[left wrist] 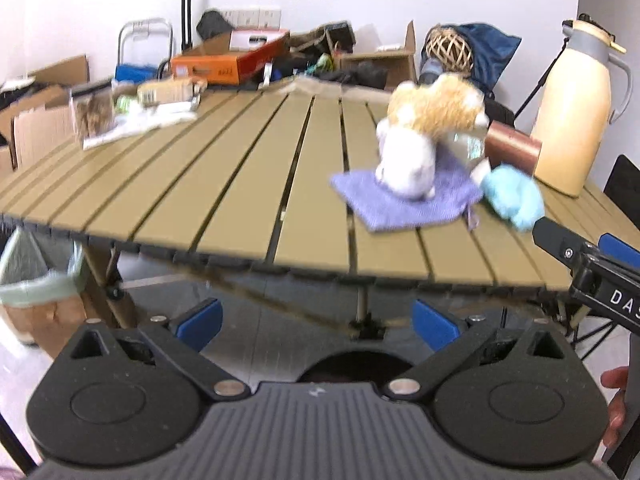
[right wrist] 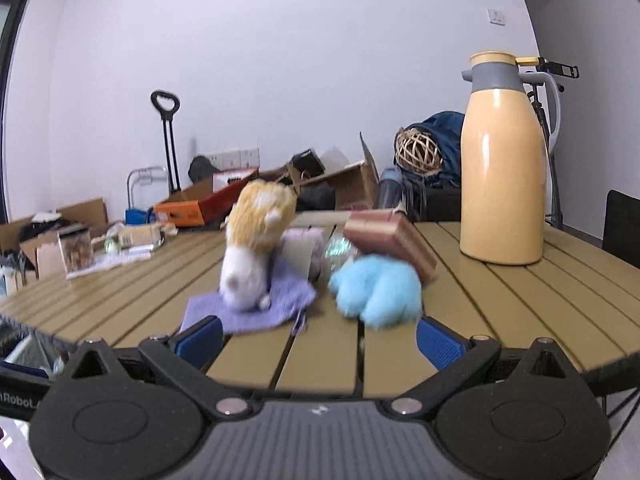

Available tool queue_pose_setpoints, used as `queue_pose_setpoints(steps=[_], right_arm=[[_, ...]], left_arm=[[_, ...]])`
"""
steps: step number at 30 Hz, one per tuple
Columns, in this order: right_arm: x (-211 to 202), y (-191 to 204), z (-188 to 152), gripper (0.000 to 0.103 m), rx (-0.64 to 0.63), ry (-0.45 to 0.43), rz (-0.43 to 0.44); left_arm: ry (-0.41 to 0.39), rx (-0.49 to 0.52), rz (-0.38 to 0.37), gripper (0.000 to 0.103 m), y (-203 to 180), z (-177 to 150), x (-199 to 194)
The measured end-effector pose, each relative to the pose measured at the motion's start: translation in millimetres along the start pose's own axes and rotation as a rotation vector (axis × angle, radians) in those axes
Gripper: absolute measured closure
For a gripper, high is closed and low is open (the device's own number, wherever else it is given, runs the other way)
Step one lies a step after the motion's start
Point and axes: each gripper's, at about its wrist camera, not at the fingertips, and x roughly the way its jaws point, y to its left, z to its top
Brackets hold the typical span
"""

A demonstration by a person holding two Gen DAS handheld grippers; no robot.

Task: Organize soft objects

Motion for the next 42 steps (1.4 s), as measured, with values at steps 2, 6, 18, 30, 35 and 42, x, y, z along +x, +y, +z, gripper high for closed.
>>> queue_pose_setpoints(steps=[2,6,18,30,35,42], right_arm=[[10.0,-5.0,6.8,0.000,0.002,0.000,-0.010],[31.4,-10.5,16.5,0.000,-0.037,0.010,-0.051],[111.4,-26.5,28.2,0.000,-0.006,0.160,-0.116],[147.8,-26.3,22.4,0.005,-0.012,0.246,-0.173],[149.4,-27.1,22.6,0.025,0.005,0.254,-0.167],[139.6,-26.2,24.0,0.032,0.026,0.223,-0.151]], left_arm=[[-0.018,0.001,-0.001,0.000,-4.3,10.5,2.6],[-0.033,-0.008,-0.009,0.000,-11.6,28.2,12.5],[-0.020,0.002,-0.040,0.000,-26.2,72.1,53.9],[-0.018,0.022,-0.106,0.000,-37.4,94.7,82.7],[-0.015,-0.009,-0.109,0.000,-34.5,96.5,88.1],[-0.027,-0.015,-0.100,0.000,-30.7,96.2,87.5]])
